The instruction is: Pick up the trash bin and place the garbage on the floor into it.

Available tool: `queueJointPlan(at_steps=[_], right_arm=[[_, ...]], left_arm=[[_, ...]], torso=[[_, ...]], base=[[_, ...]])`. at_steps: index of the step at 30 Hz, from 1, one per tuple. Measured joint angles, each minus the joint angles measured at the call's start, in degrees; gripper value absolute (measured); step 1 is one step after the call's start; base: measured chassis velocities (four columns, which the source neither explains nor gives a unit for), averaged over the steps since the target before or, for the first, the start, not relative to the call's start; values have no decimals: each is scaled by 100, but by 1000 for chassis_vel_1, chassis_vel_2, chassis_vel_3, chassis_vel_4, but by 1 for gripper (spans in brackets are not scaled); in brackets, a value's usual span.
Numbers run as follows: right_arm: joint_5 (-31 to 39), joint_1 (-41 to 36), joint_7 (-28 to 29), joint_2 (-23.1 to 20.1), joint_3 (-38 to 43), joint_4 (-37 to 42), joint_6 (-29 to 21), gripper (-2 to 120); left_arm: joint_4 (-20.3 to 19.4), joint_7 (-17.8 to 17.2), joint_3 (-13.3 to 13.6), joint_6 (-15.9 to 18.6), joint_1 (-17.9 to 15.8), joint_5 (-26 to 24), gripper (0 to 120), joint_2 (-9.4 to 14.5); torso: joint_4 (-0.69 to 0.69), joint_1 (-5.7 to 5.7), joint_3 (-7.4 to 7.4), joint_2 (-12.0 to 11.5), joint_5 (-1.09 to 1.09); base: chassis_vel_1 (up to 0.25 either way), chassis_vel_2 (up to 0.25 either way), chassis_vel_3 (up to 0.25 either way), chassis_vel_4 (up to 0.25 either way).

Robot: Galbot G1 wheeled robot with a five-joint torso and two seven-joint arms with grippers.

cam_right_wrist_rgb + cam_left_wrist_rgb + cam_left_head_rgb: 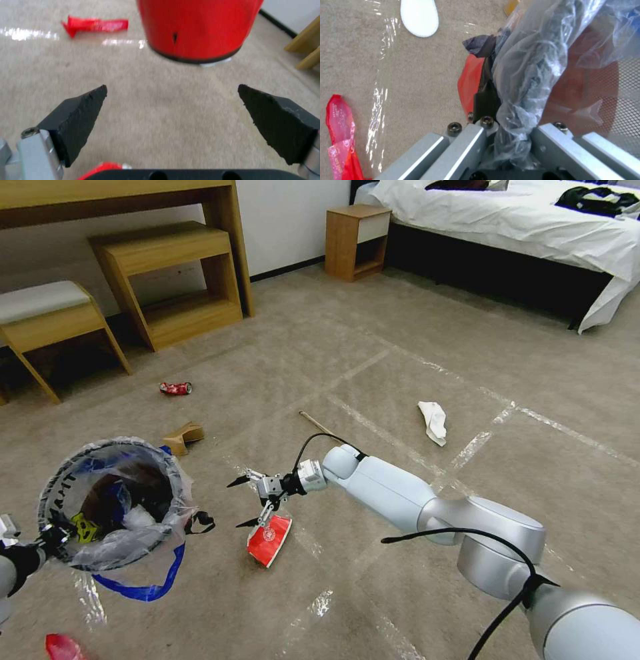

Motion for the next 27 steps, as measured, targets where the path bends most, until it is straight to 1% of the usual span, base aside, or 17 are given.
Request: queueJointPlan(at_steps=[2,5,6,8,11,13,20,27], right_arm=[[-128,11,-65,55,58,-117,28,100],[-925,77,-344,448,464,-733,216,100],[-925,77,-344,448,464,-733,216,100],[-1188,135,-391,538,562,-885,223,100],[-1228,155,-403,551,562,-905,208,100],[-1310,182,-430,552,552,-928,190,100],[-1599,190,-520,540,523,-923,256,100],[-1572,66,-745,433,488,-945,258,100]], left_arm=[[-2,0,9,0,-9,-1,0,1],[3,1,70,0,-32,6,0,-15],[3,1,70,0,-32,6,0,-15],[11,0,115,0,-46,42,0,-42],[13,1,147,0,-62,61,0,-59],[14,3,199,0,-100,80,0,-80],[48,6,250,0,-137,96,0,-72],[50,6,326,0,-168,126,0,-82]], torso=[[-1,0,0,0,0],[1,0,0,0,1],[1,0,0,0,1],[3,0,0,0,0],[3,0,0,0,0],[-1,0,0,0,0],[1,0,0,0,0],[0,0,0,0,1]], base=[[0,0,0,0],[0,0,0,0],[0,0,0,0],[0,0,0,0],[0,0,0,0],[0,0,0,0],[0,0,0,0],[0,0,0,0]])
